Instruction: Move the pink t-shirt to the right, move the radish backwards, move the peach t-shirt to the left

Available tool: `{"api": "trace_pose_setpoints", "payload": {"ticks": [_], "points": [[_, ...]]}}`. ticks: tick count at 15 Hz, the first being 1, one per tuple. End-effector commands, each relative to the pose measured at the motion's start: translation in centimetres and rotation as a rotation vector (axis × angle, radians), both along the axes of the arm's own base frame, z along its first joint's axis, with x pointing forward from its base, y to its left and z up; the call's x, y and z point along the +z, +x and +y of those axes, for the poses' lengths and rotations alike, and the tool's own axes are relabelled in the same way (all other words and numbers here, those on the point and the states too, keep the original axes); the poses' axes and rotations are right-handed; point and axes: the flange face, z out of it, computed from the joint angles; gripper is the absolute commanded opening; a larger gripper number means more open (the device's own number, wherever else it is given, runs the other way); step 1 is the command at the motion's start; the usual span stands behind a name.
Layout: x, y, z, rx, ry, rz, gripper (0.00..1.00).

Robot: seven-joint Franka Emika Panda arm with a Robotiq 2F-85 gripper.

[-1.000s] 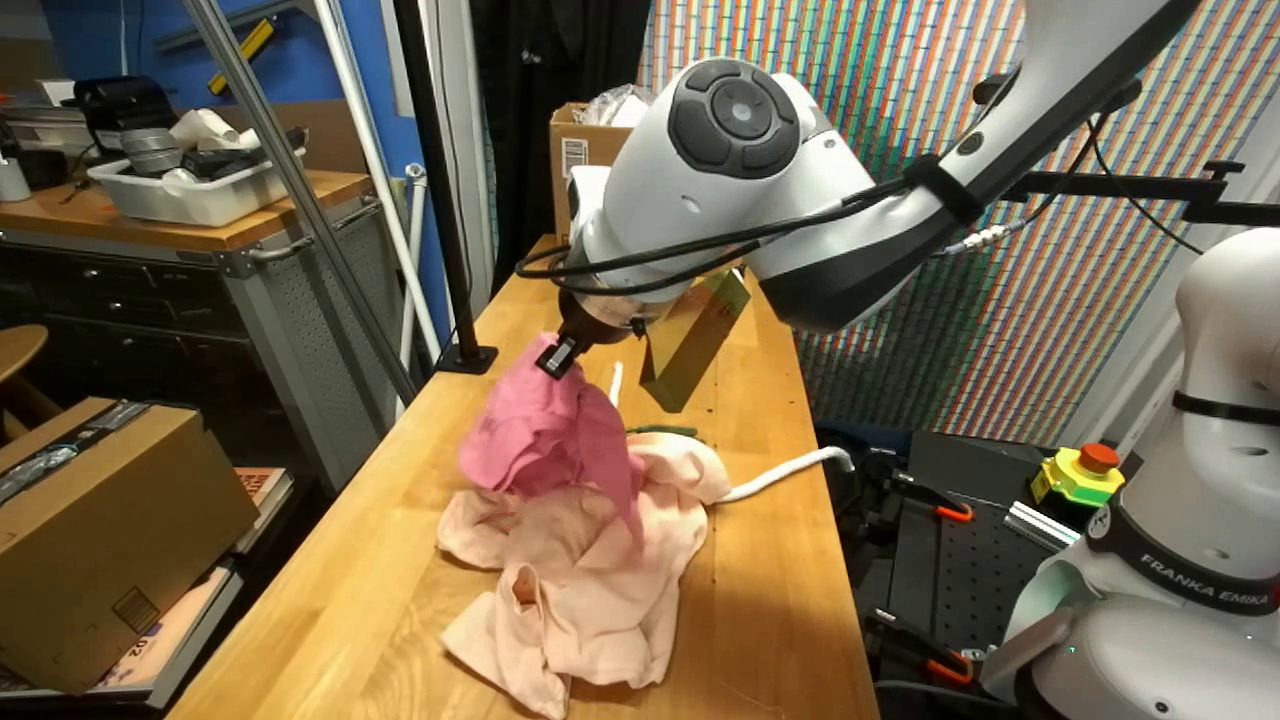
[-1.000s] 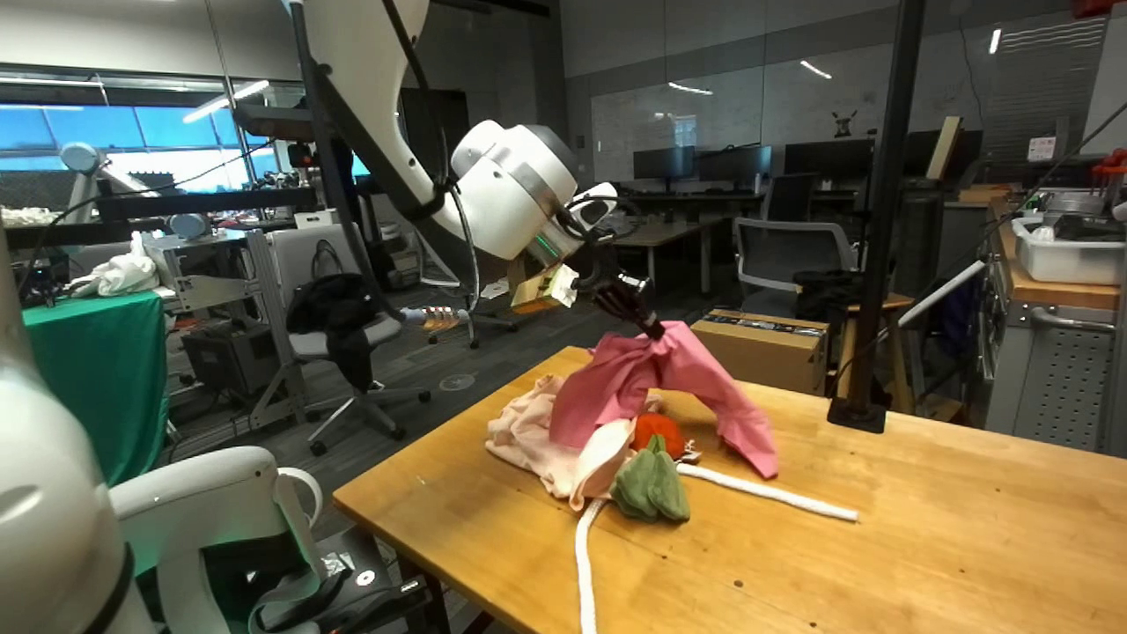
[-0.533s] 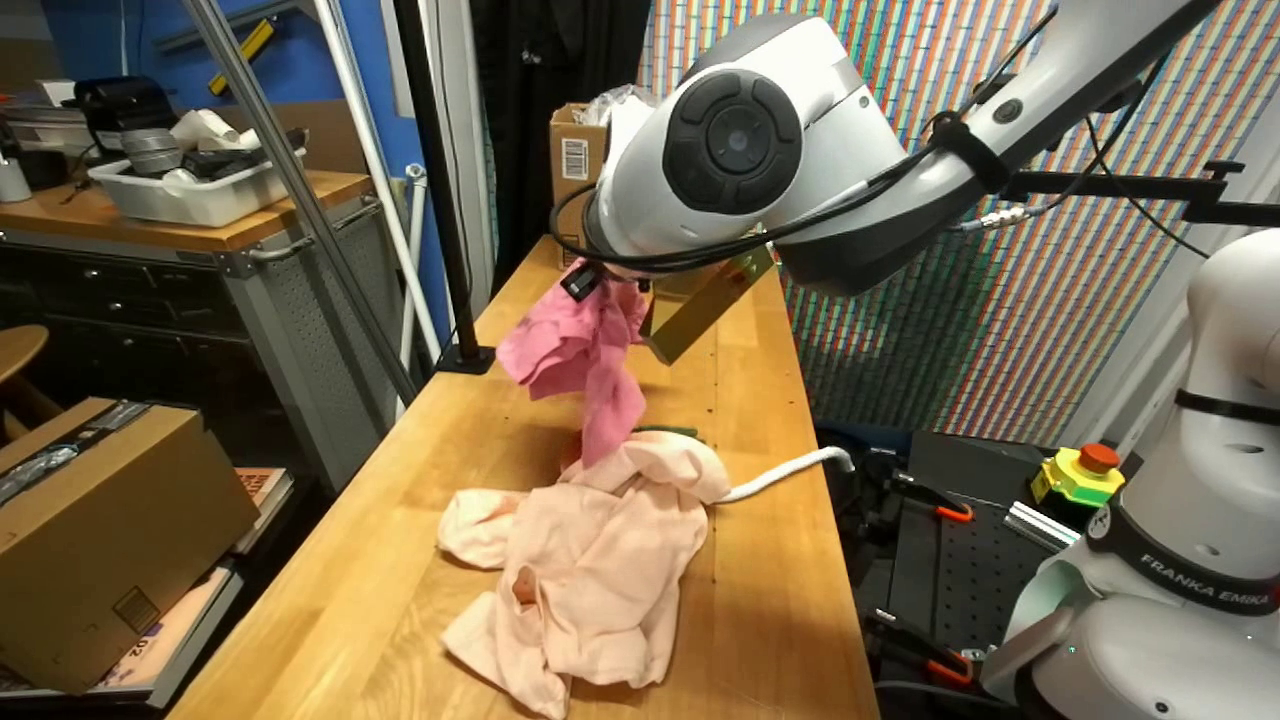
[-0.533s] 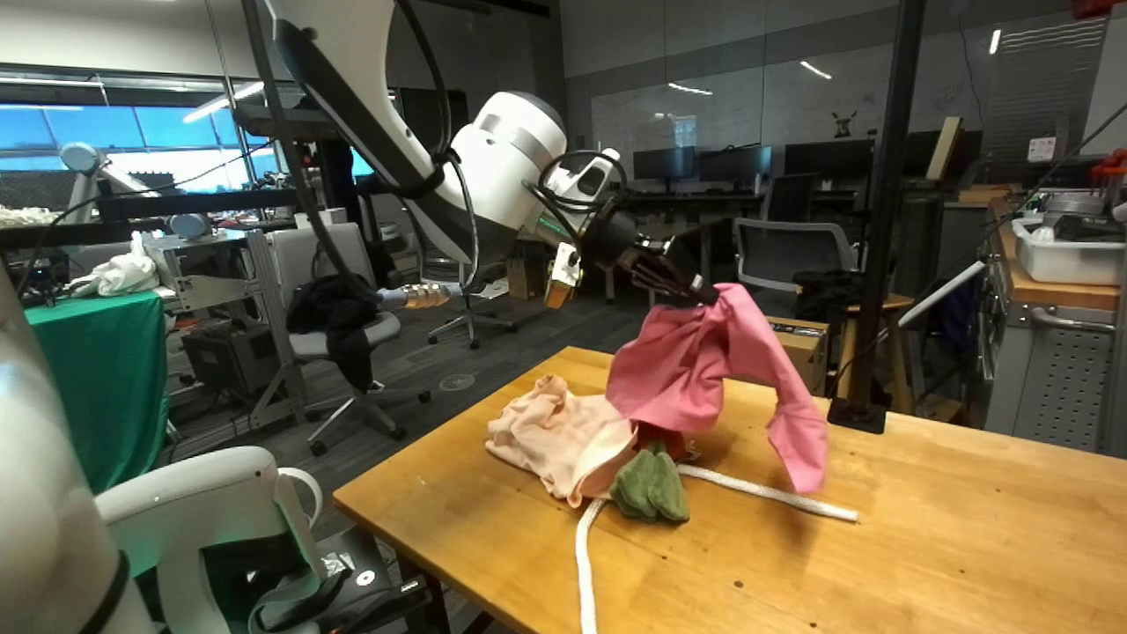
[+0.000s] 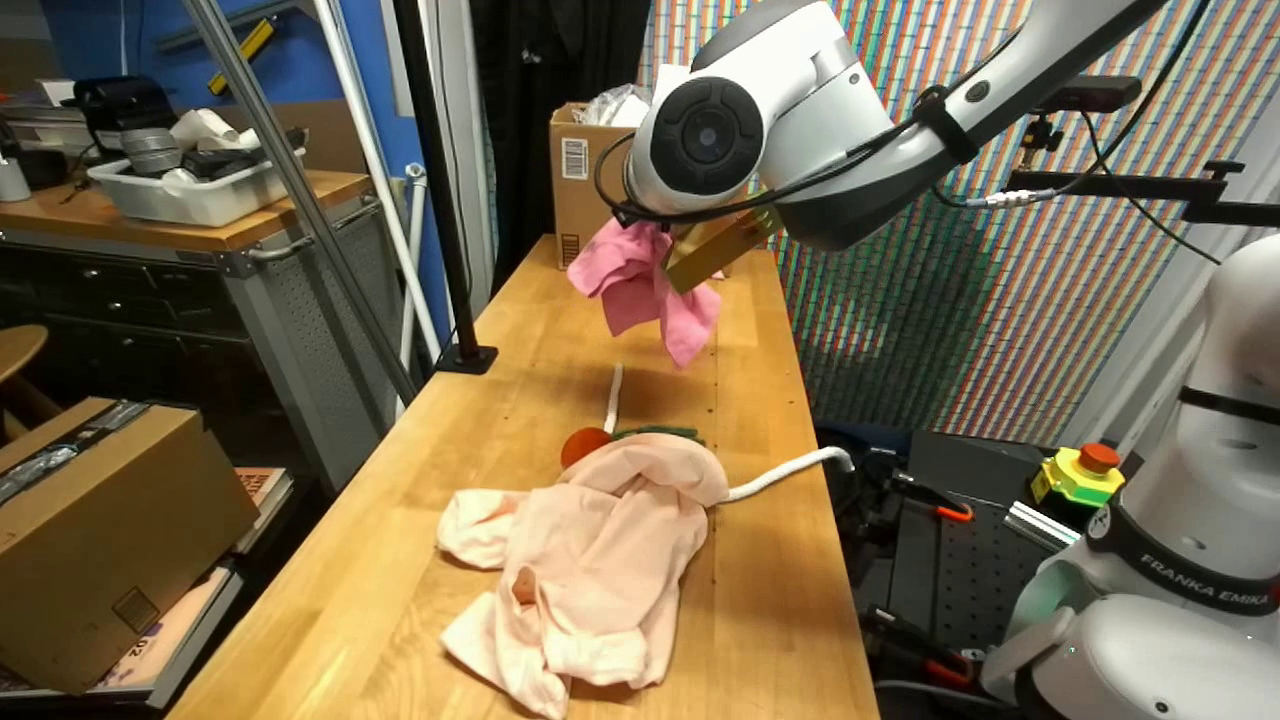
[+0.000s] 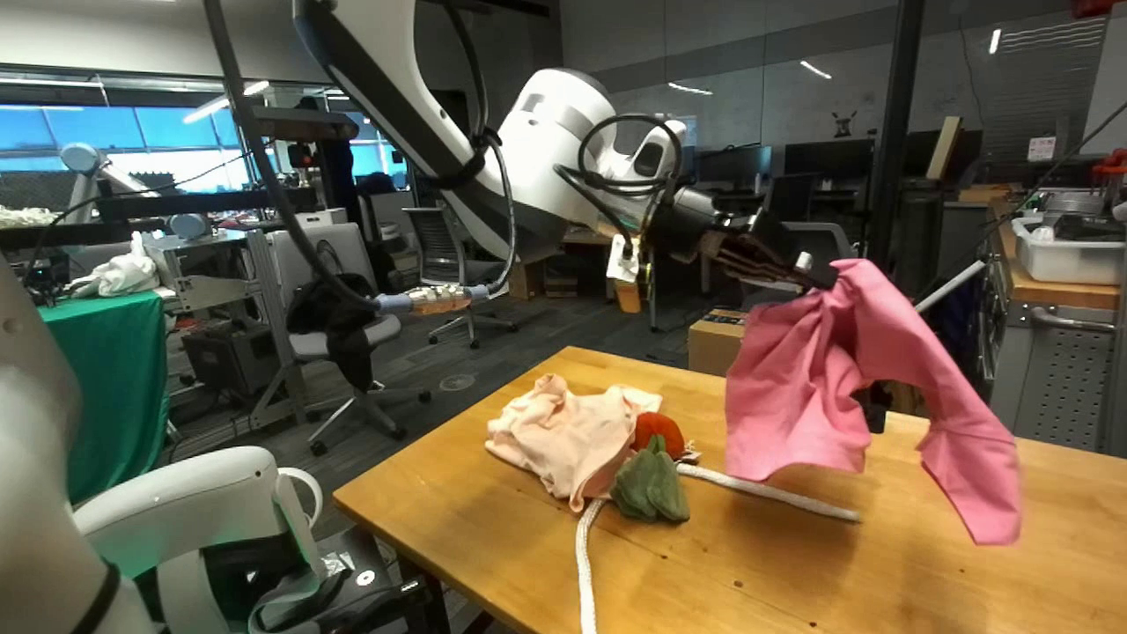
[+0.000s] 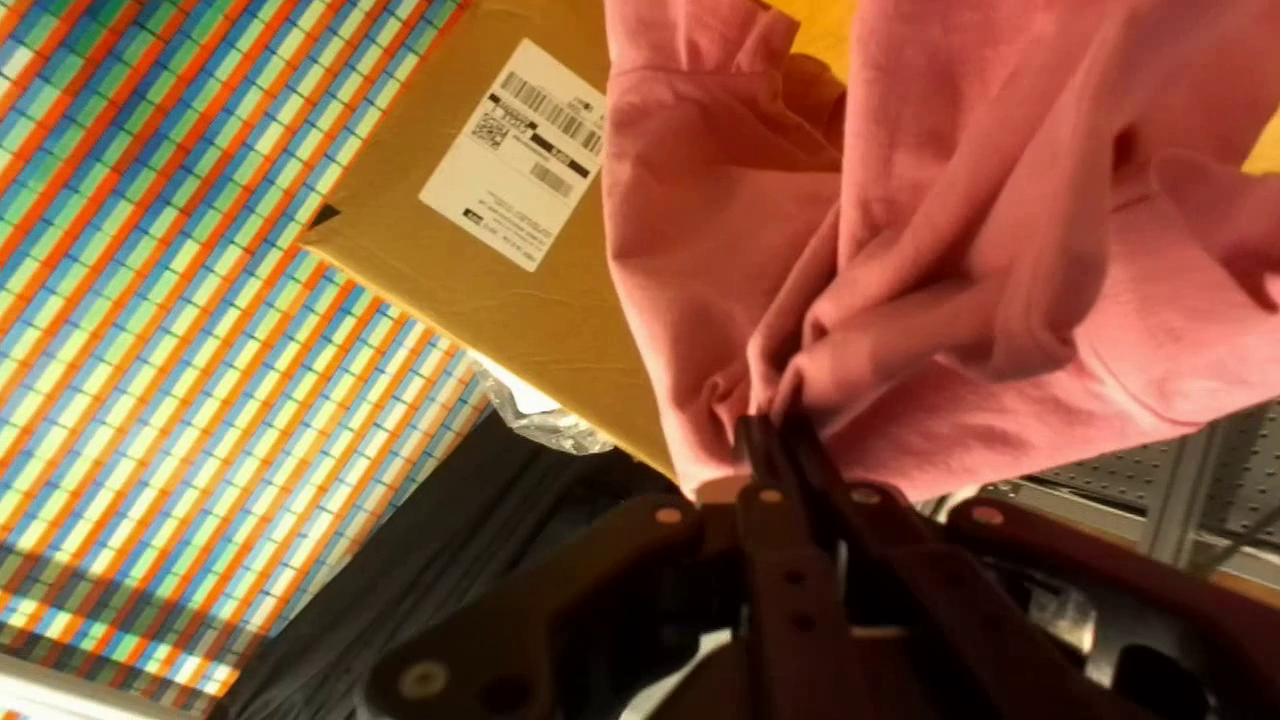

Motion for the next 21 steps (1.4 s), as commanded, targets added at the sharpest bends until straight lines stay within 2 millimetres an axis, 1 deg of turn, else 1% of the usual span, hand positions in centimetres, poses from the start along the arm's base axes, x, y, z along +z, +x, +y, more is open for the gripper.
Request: {"api": "trace_pose_setpoints", "payload": {"ticks": [1,6,8,10,12,16,17,18,20,21], "points": [[2.9,1.3,-5.6,-0.006,-0.043,-0.047,0.01],[6.0,3.4,-14.5,-0.004,-0.014,-0.076,0.01],[7.1,4.3,-17.0,0.009,0.017,-0.079,0.01],[7.8,5.3,-18.9,0.021,0.042,-0.081,0.01],[8.2,6.2,-20.4,0.031,0.063,-0.08,0.01],[7.8,8.0,-21.9,0.039,0.107,-0.068,0.01],[7.5,8.4,-22.2,0.035,0.122,-0.06,0.07],[7.3,8.6,-22.5,0.03,0.136,-0.047,0.3],[6.9,8.9,-23.1,0.011,0.144,-0.025,0.32],[6.7,8.9,-23.3,0.004,0.149,-0.014,0.4]]}}
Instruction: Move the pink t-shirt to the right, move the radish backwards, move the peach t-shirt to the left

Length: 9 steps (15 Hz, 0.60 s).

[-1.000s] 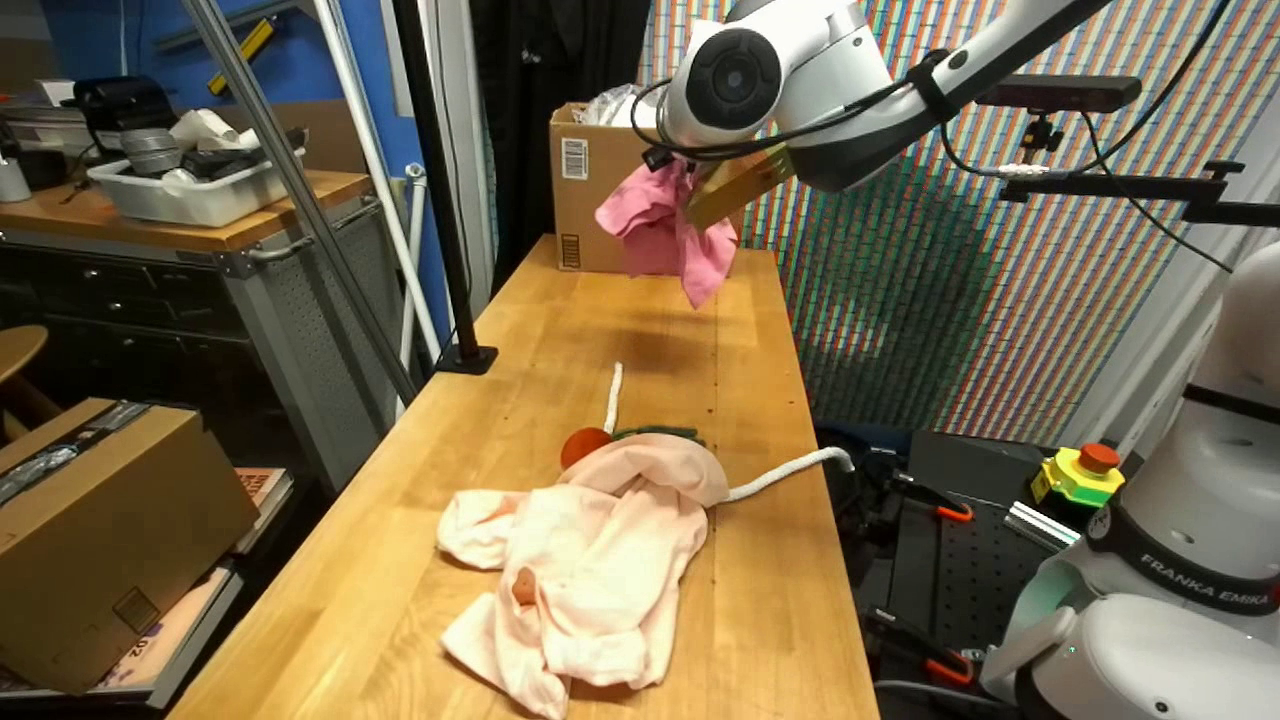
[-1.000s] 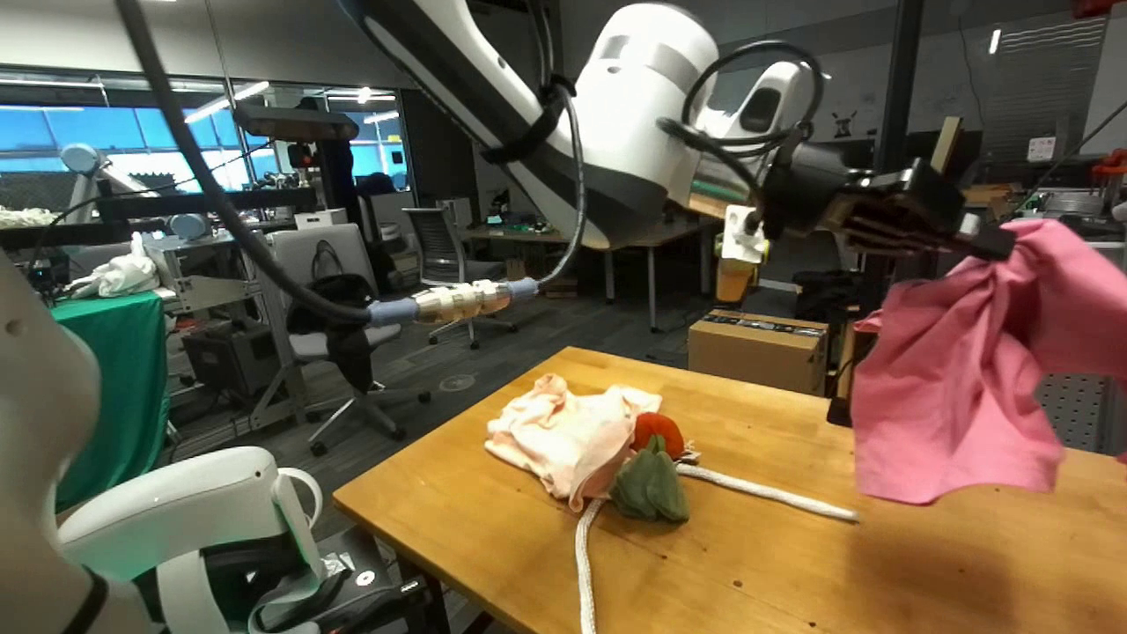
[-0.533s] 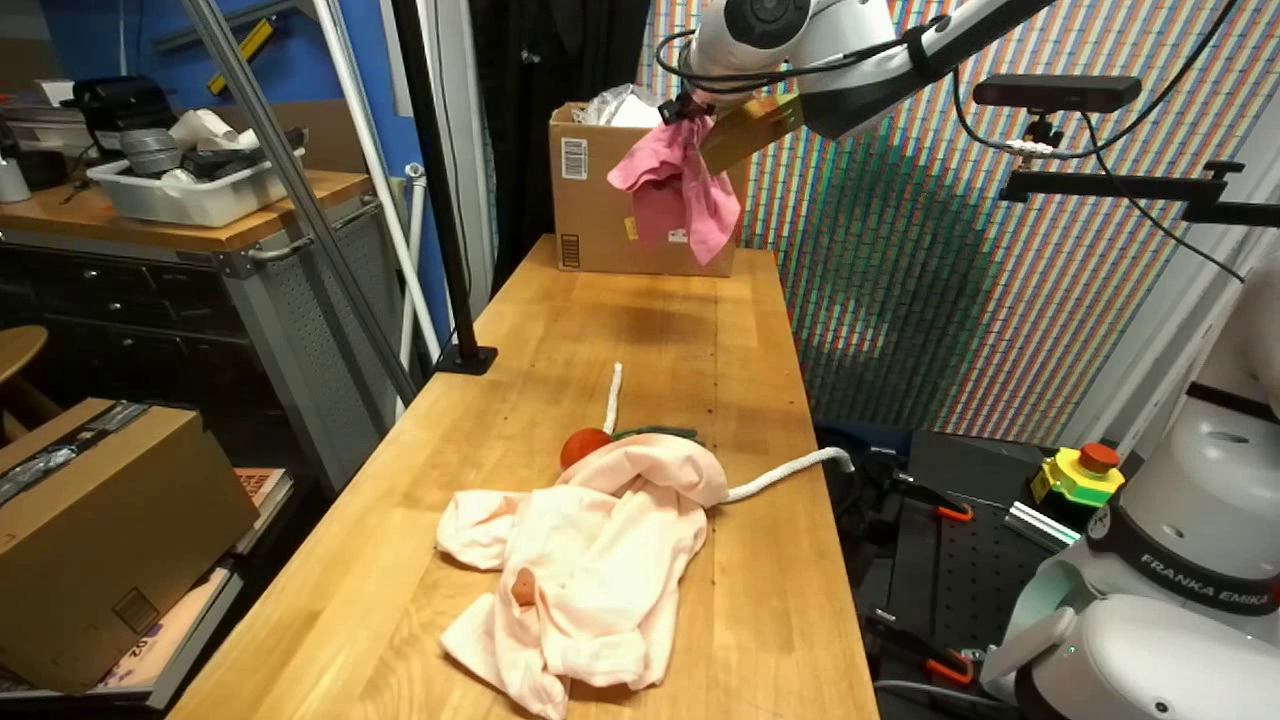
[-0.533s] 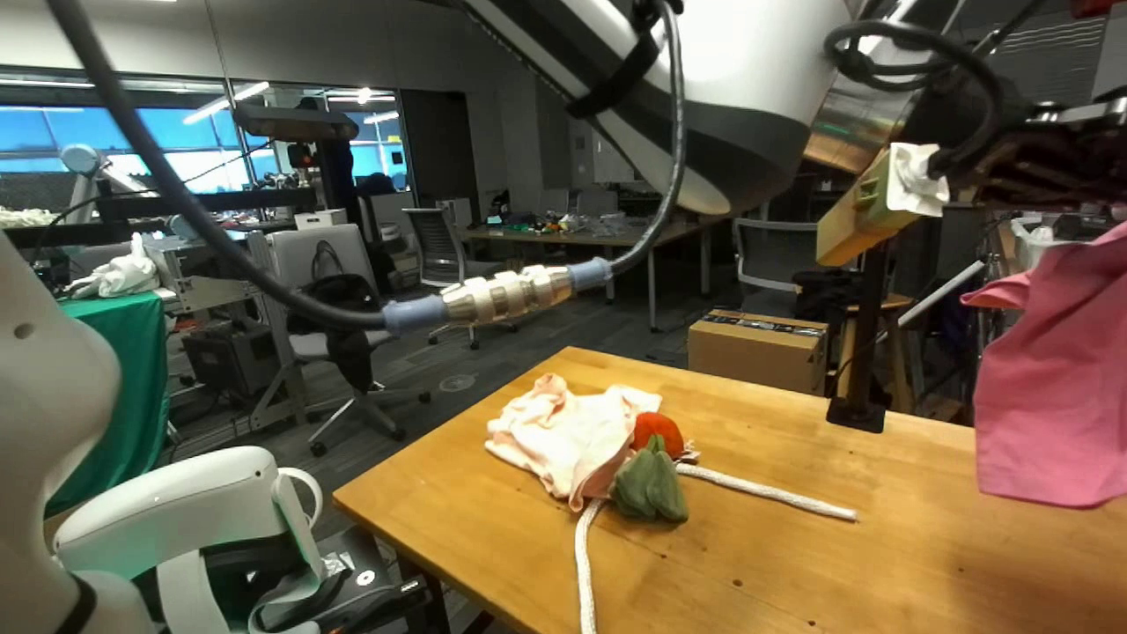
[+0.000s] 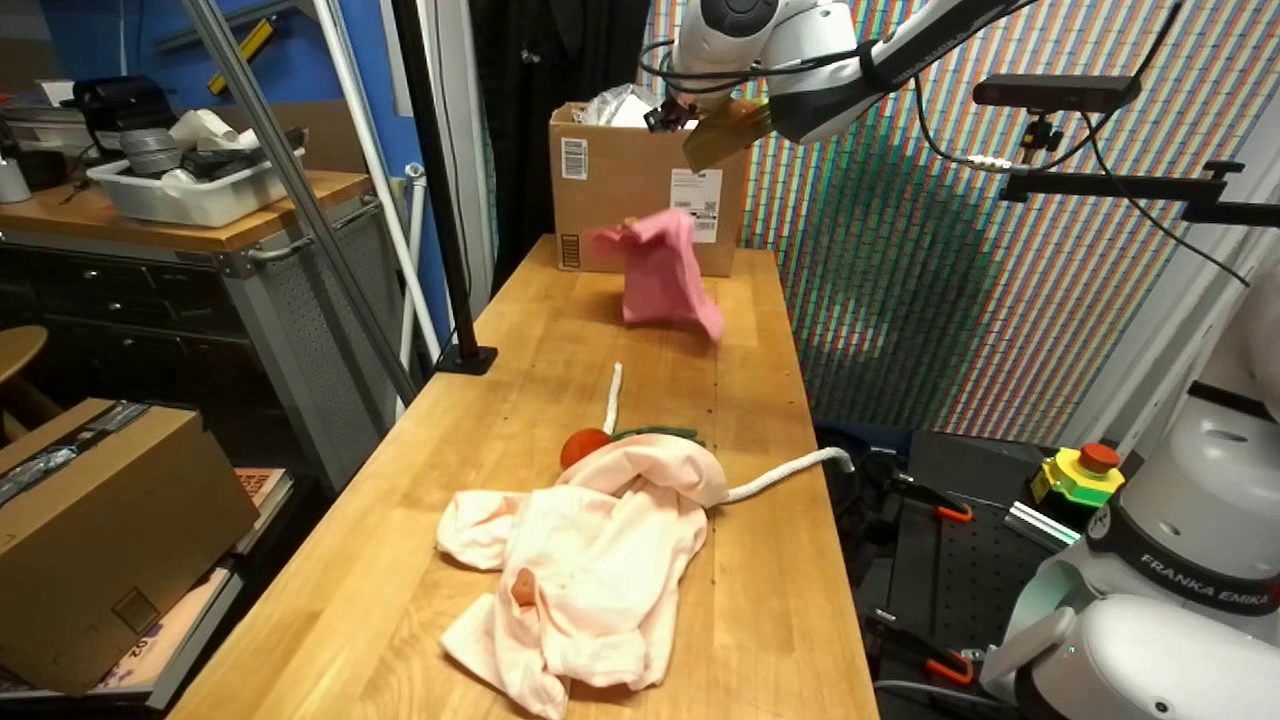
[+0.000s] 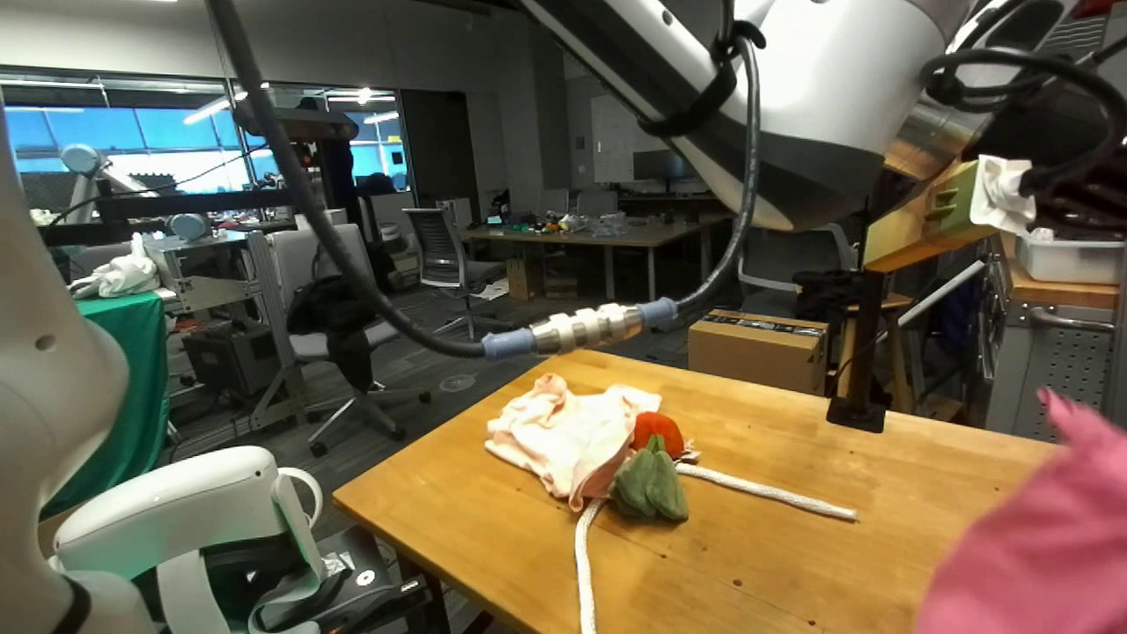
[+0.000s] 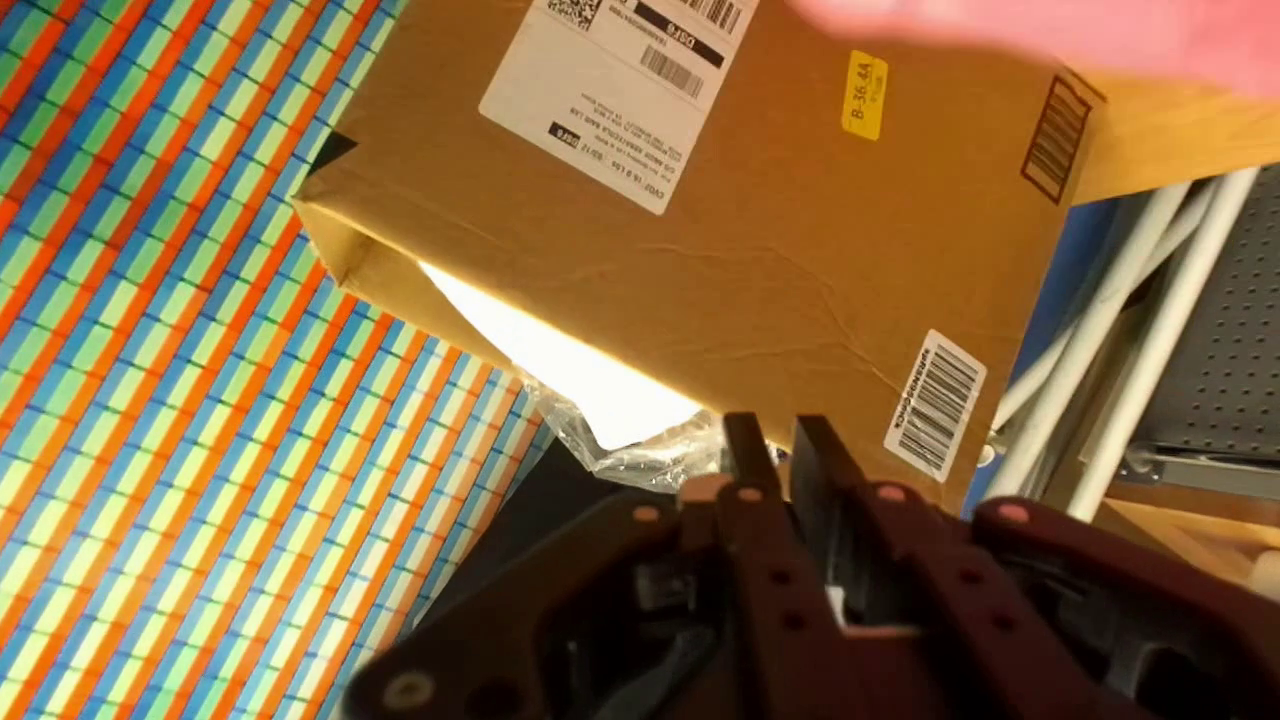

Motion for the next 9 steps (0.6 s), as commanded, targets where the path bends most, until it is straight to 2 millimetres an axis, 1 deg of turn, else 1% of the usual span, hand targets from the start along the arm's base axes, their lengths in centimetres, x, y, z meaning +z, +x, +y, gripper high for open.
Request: {"api": "trace_pose_setpoints", "payload": {"ticks": [1,4,5,7,8,9], "points": [[0.3,0.9,-1.2,0.001,0.014,0.026,0.47],[-0.2,0.2,-1.1,-0.003,0.038,0.074,0.69],[-0.5,-0.3,-0.5,0.017,0.07,0.108,0.78],[-1.1,-1.0,0.9,0.061,0.131,0.172,0.92],[-1.5,-1.4,2.0,0.091,0.171,0.209,0.99],[-2.0,-1.7,3.0,0.119,0.207,0.242,1.0]]}}
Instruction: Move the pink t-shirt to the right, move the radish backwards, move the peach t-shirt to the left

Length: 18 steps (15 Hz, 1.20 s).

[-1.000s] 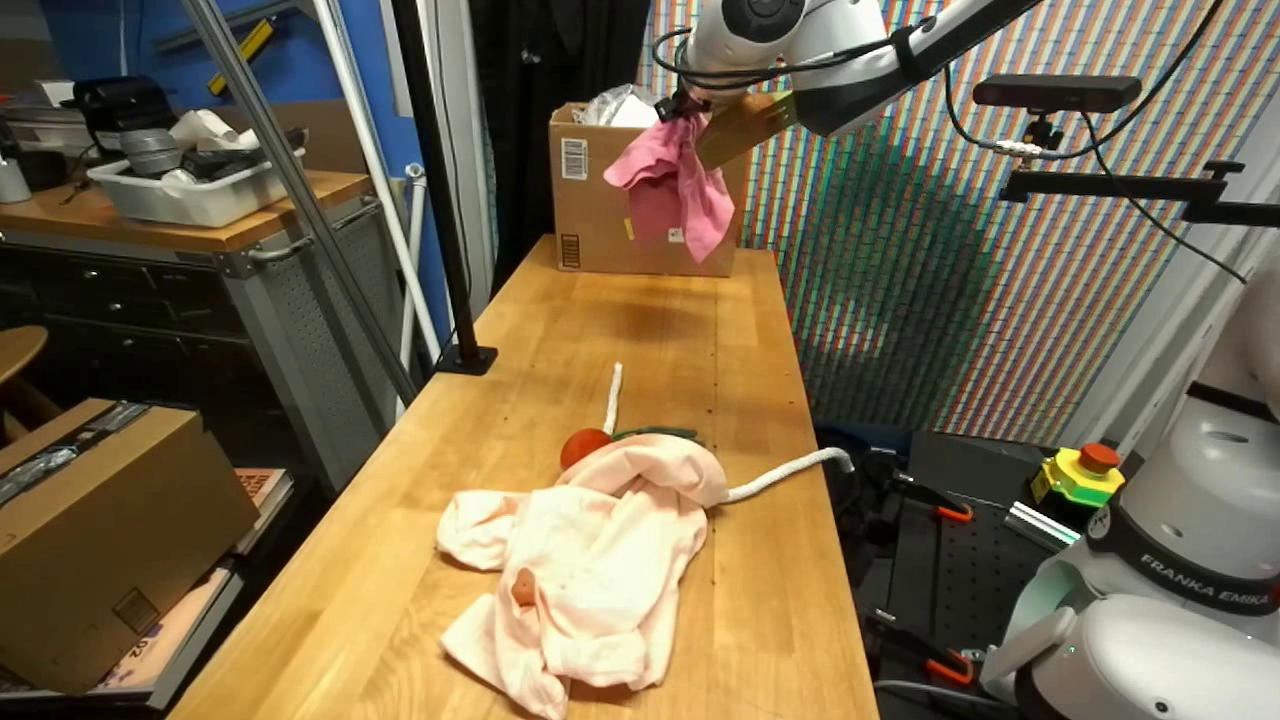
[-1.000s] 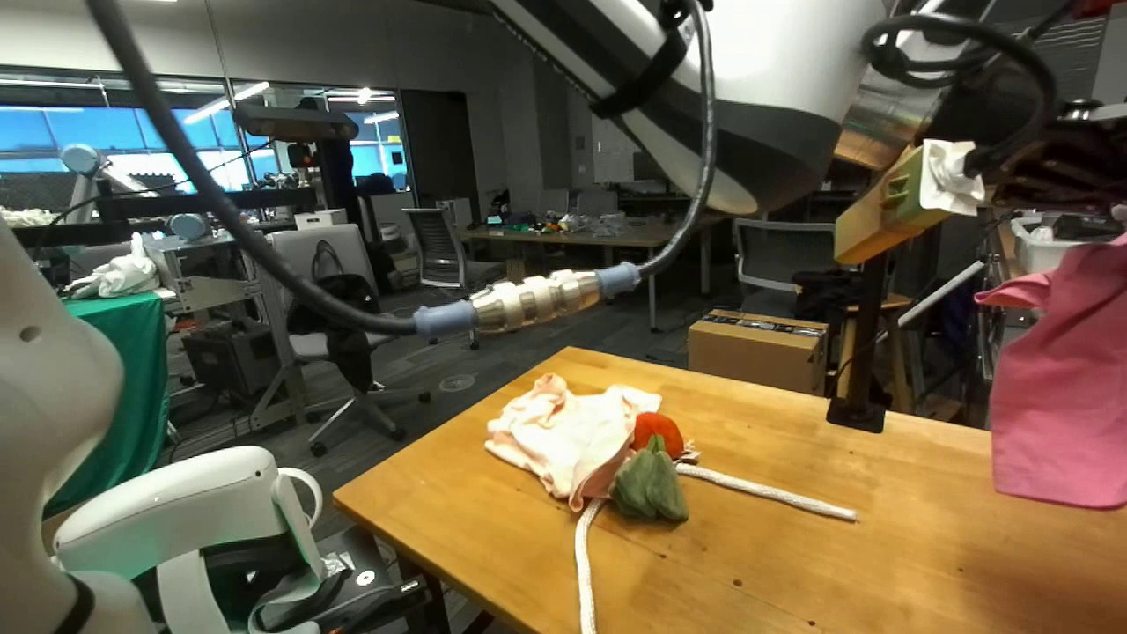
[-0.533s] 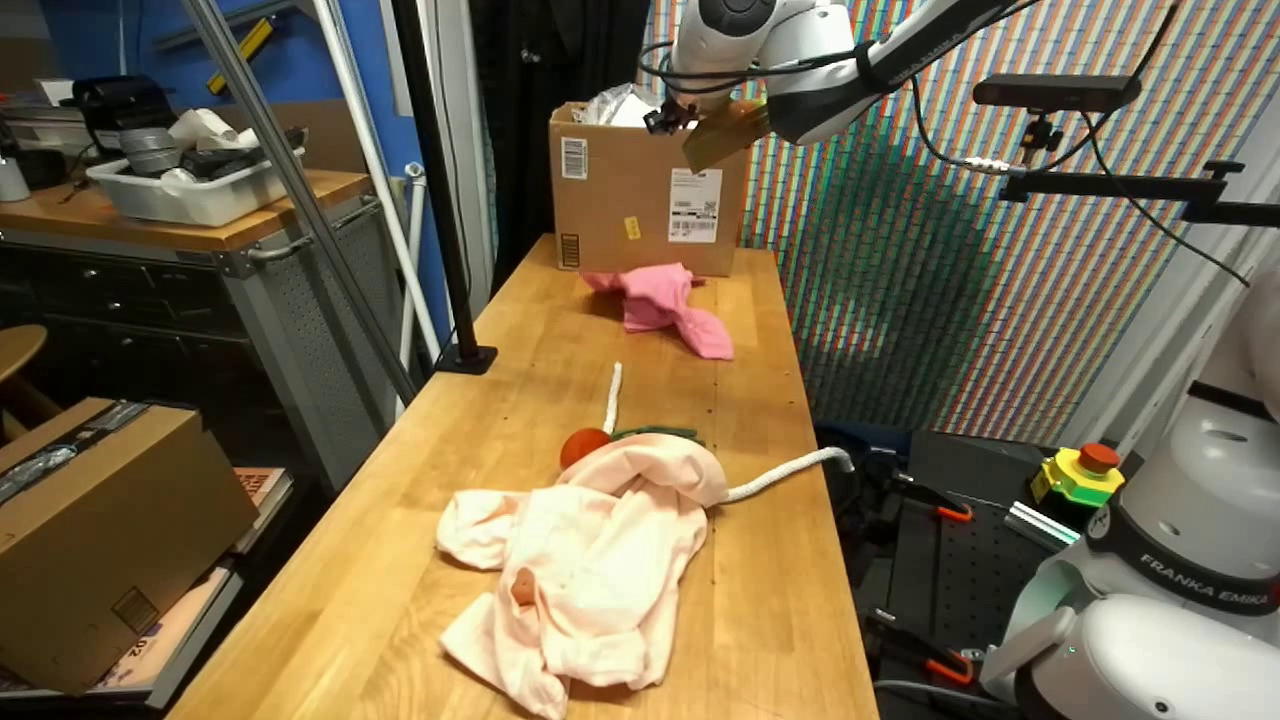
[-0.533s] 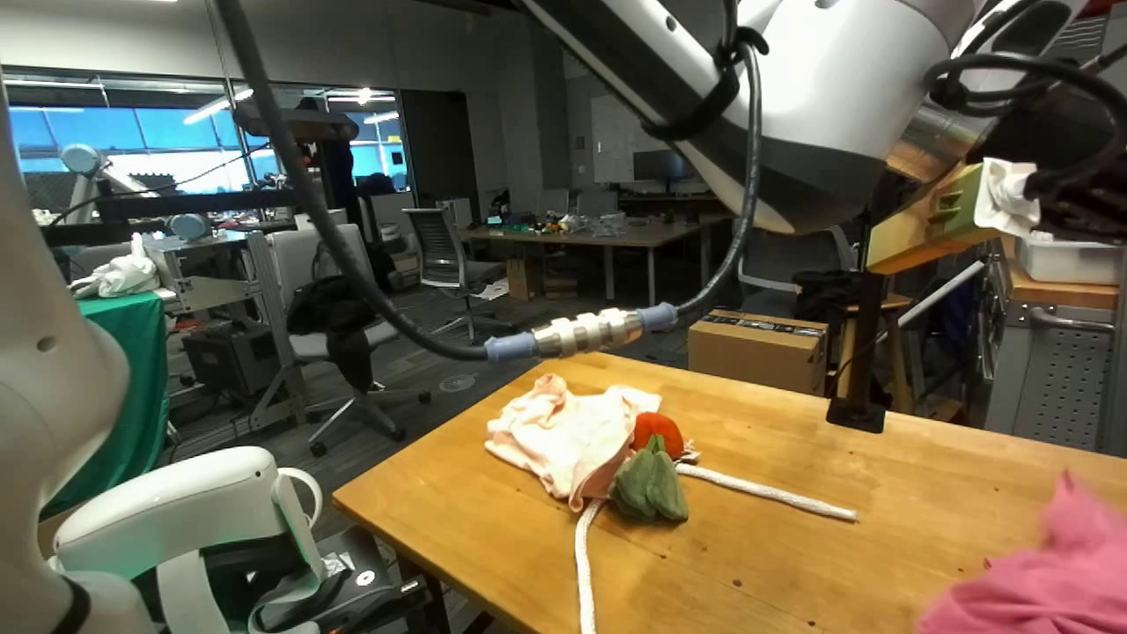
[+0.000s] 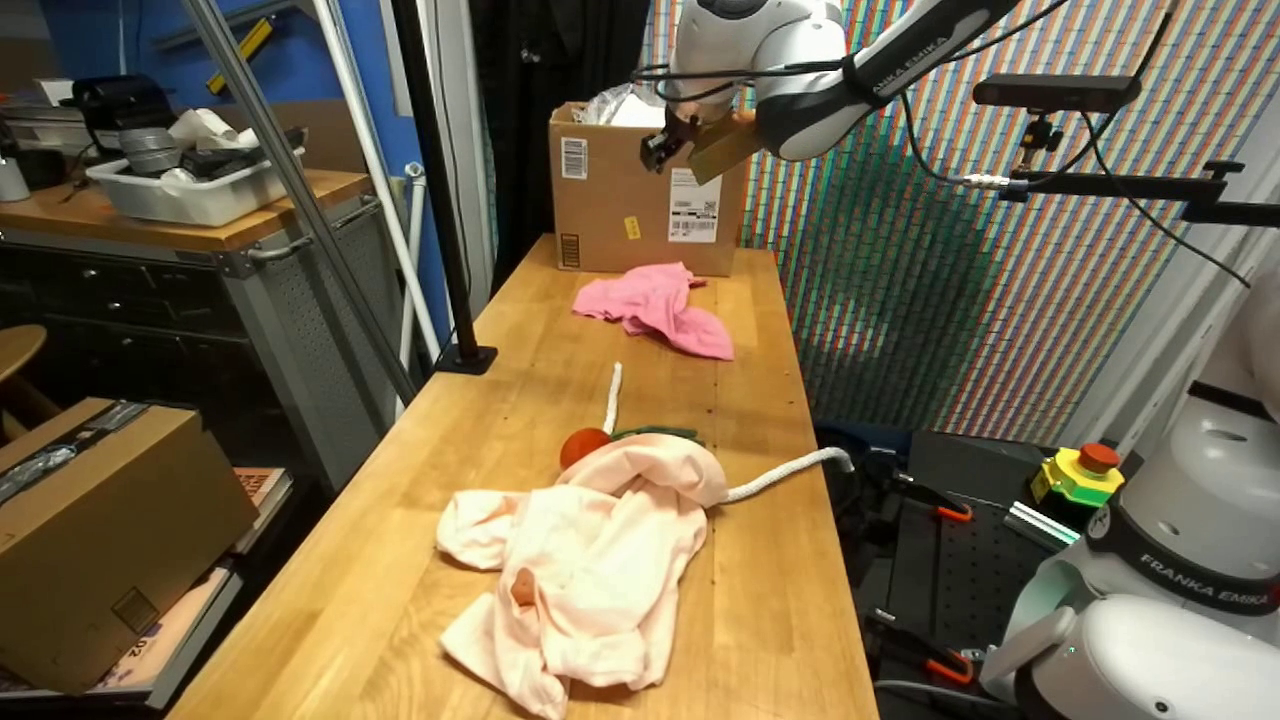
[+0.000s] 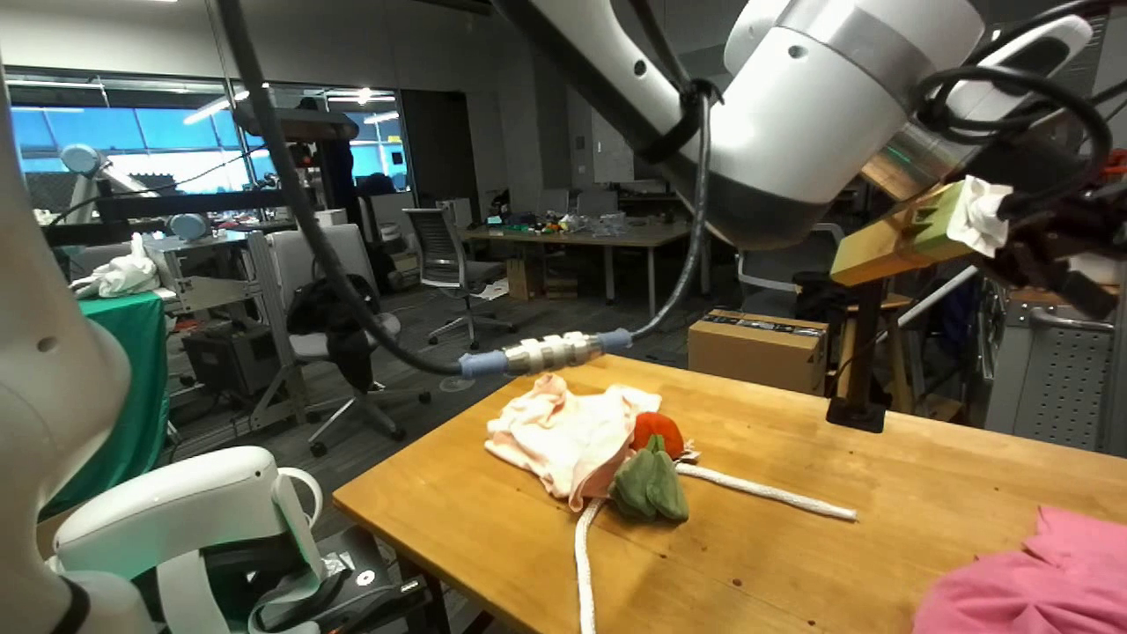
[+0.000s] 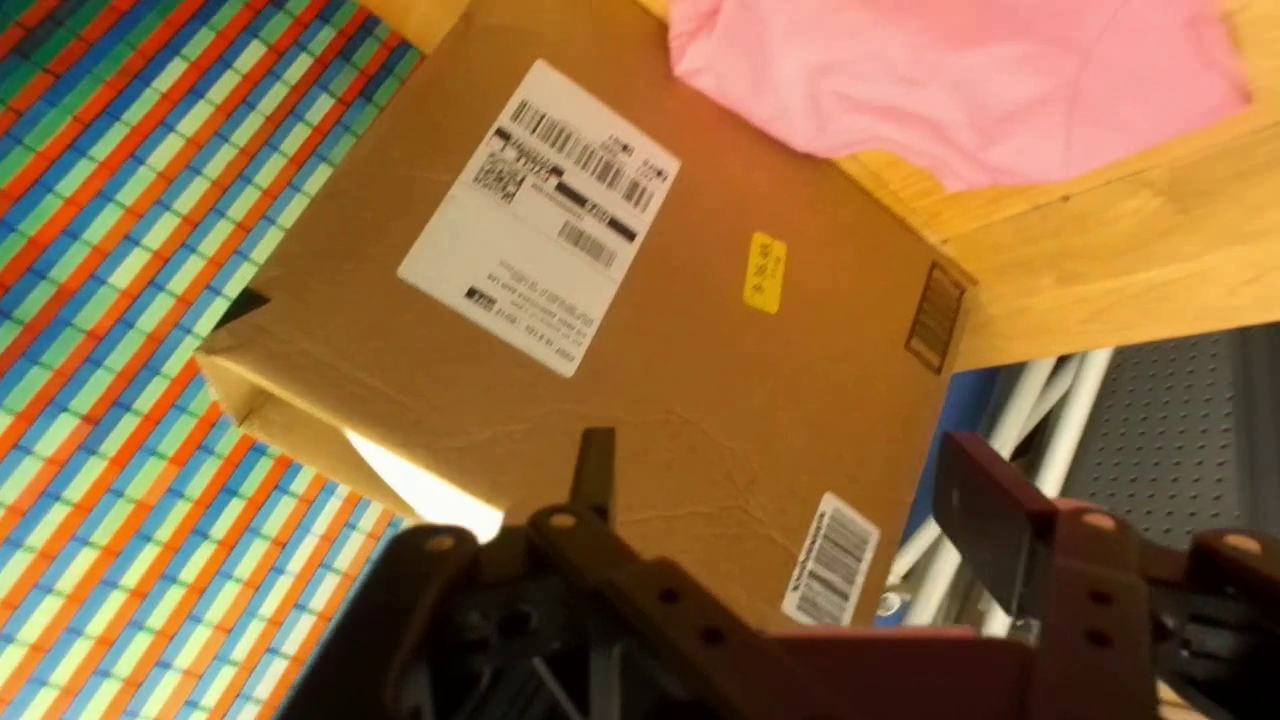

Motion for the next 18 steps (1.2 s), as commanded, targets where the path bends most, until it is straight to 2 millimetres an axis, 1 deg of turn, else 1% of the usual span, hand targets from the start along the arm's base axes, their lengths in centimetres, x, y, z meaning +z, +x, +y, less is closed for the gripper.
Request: {"api": "trace_pose_setpoints", "payload": {"ticks": [1,2,6,8,9,10,11,12,13,15,18], "points": [[-0.5,-2.0,3.8,0.106,0.125,0.107,1.0],[-1.0,-2.4,5.0,0.128,0.162,0.149,1.0],[-2.9,-3.8,11.4,0.239,0.319,0.312,1.0],[-3.5,-4.1,14.0,0.276,0.385,0.384,1.0],[-4.1,-4.0,15.5,0.292,0.408,0.423,1.0],[-4.2,-4.2,16.4,0.307,0.425,0.452,1.0],[-4.8,-4.1,17.6,0.331,0.435,0.48,1.0],[-4.9,-4.2,18.4,0.346,0.439,0.502,1.0],[-5.6,-3.9,19.3,0.374,0.432,0.524,1.0],[-6.4,-3.8,20.5,0.433,0.426,0.557,1.0],[-7.8,-3.5,21.9,0.529,0.438,0.605,1.0]]}}
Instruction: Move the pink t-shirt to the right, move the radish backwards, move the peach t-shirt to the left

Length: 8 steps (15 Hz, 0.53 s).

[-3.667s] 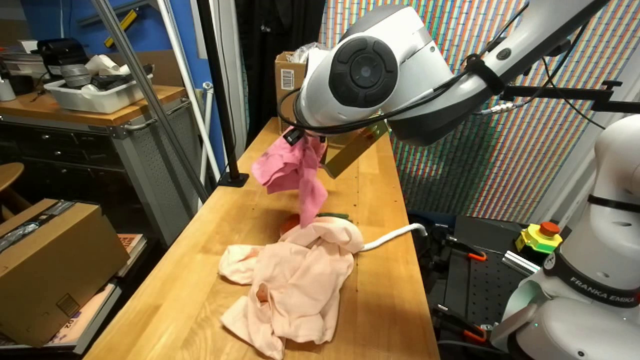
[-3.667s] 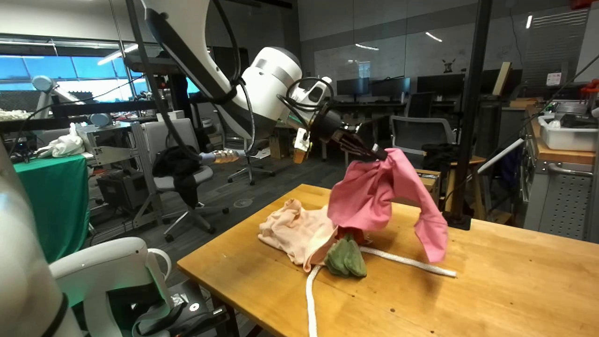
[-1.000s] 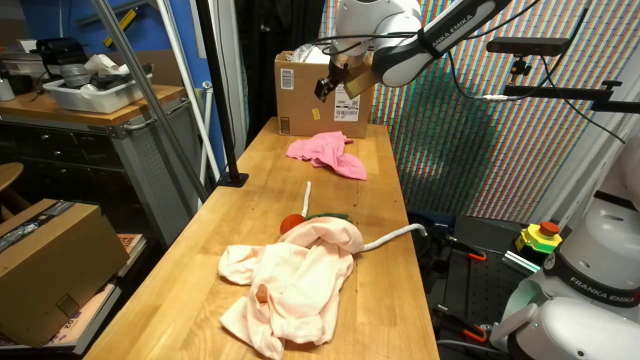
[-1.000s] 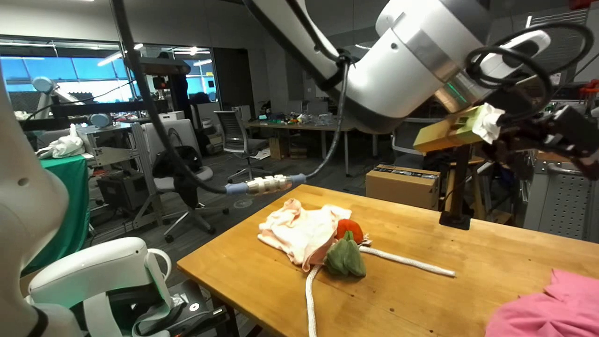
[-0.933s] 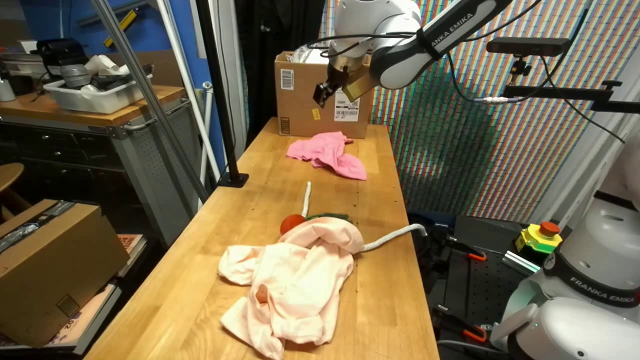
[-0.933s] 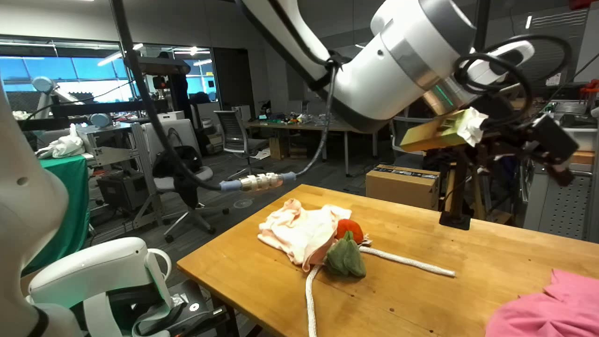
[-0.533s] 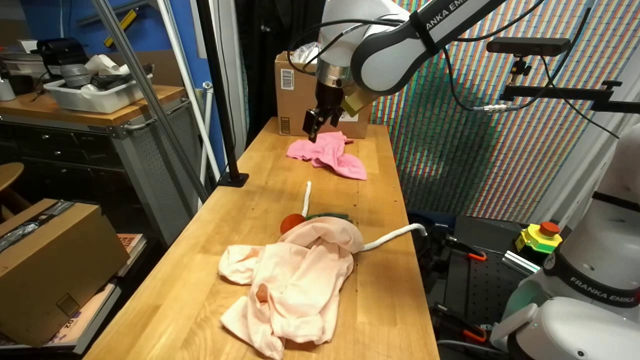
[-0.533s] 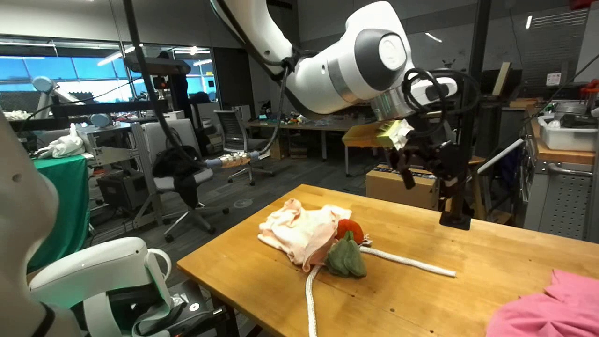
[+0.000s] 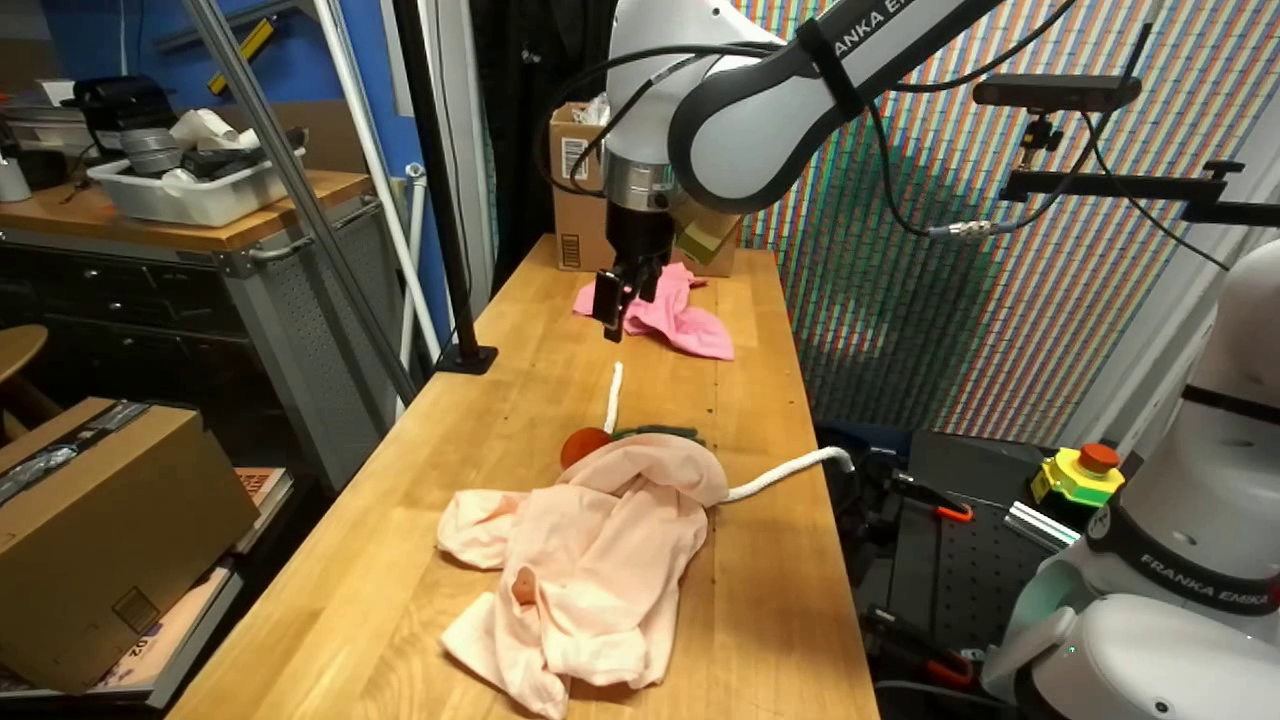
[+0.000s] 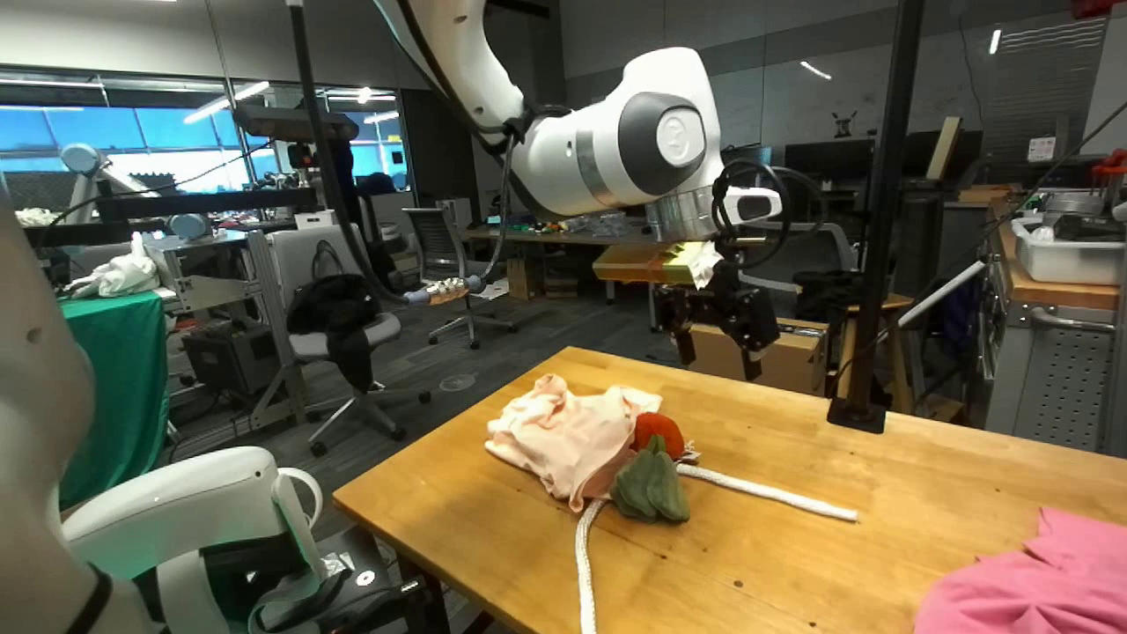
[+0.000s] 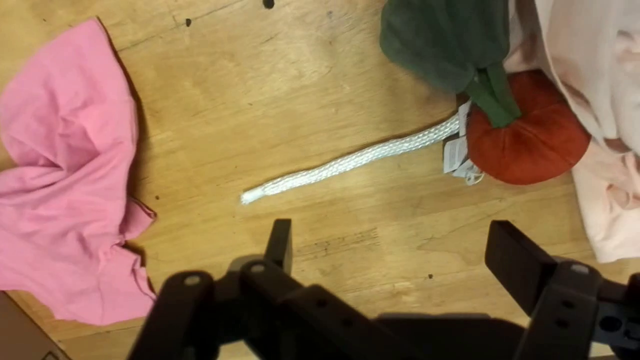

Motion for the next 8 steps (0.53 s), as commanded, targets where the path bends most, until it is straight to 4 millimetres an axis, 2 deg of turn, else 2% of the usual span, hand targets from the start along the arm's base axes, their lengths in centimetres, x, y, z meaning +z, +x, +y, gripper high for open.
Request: {"api": "trace_pose_setpoints", "payload": {"ticks": [1,8], "points": [[-1.0,0.8,1.5,0.11,0.05,0.04,1.0],[-2.7,2.3,5.4,0.138,0.165,0.076,1.0]]}}
